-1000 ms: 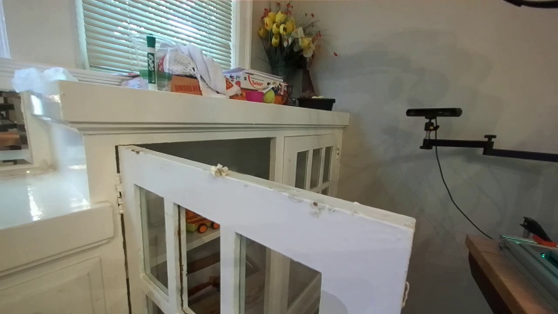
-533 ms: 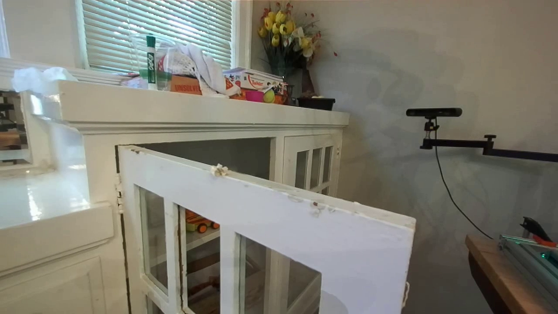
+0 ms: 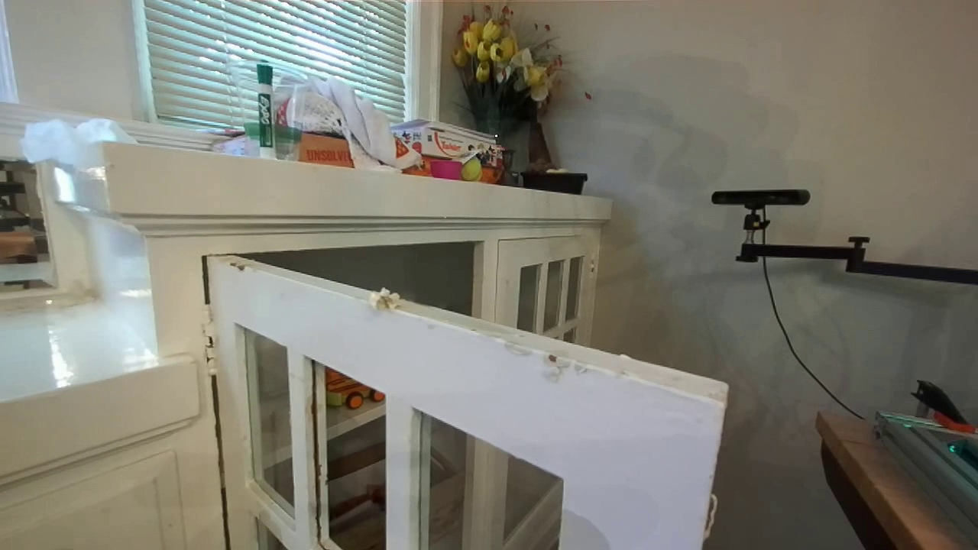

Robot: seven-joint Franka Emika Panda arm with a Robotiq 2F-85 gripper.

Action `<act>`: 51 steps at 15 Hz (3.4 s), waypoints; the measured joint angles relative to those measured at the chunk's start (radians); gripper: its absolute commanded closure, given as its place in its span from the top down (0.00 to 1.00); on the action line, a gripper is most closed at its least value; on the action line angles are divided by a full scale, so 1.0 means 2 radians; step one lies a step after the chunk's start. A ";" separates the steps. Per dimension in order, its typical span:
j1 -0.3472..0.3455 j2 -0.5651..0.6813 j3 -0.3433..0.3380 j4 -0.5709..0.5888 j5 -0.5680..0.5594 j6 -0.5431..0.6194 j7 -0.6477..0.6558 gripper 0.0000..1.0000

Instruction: Use the towel to wipe the top of the dresser

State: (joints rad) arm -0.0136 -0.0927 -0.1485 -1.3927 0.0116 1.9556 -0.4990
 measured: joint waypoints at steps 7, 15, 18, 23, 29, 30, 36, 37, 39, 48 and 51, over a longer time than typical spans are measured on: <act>-0.003 0.047 -0.007 -0.004 0.058 0.029 0.095 1.00; -0.034 0.131 -0.007 0.045 0.072 0.084 0.091 1.00; -0.051 0.177 0.013 0.092 0.081 0.072 0.080 1.00; -0.069 0.252 0.055 0.181 0.091 0.018 0.049 1.00; -0.076 0.310 0.081 0.271 0.090 -0.040 0.031 1.00; -0.077 0.312 0.082 0.277 0.090 -0.042 0.030 1.00; -0.076 0.324 0.071 0.276 0.083 -0.034 0.039 1.00; -0.076 0.331 0.068 0.276 0.082 -0.030 0.039 1.00; -0.077 0.349 0.064 0.277 0.082 -0.014 0.037 1.00; -0.049 0.413 0.064 0.333 0.063 0.057 -0.039 1.00; -0.032 0.423 0.065 0.355 0.061 0.060 -0.051 1.00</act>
State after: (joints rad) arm -0.0766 0.7534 -0.0190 -0.6823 0.1342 2.0747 -0.6007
